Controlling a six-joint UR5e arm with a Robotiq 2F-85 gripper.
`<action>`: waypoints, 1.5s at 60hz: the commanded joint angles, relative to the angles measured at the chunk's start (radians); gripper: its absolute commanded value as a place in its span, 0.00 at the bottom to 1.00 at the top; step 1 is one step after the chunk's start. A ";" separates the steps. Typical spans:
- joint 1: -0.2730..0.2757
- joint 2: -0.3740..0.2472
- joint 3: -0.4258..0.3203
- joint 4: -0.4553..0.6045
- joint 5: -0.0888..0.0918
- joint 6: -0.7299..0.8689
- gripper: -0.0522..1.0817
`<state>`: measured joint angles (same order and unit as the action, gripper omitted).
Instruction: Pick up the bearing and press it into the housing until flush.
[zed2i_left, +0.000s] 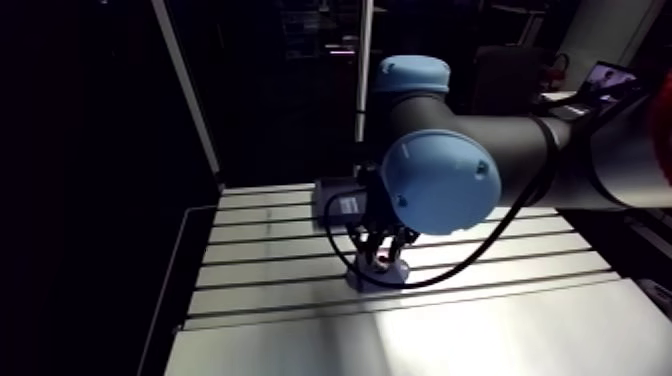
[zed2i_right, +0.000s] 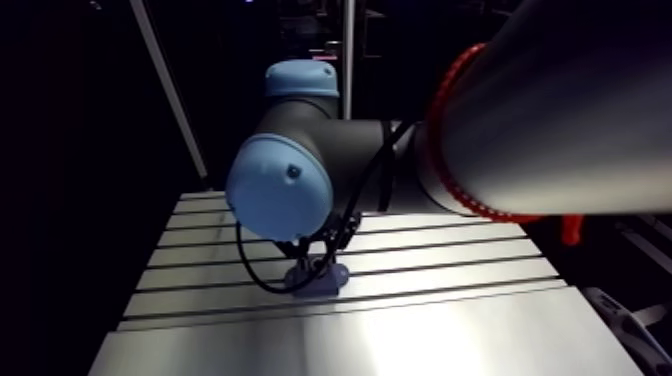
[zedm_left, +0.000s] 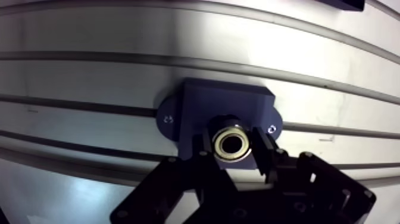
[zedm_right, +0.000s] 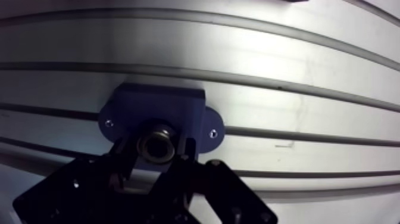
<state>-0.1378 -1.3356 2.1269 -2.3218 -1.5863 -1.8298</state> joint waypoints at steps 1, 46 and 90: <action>0.000 0.000 0.002 -0.001 0.001 -0.001 0.72; 0.001 0.008 -0.001 -0.002 0.001 -0.001 0.72; 0.003 0.013 -0.005 -0.002 -0.001 -0.001 0.72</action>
<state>-0.1358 -1.3235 2.1235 -2.3245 -1.5857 -1.8309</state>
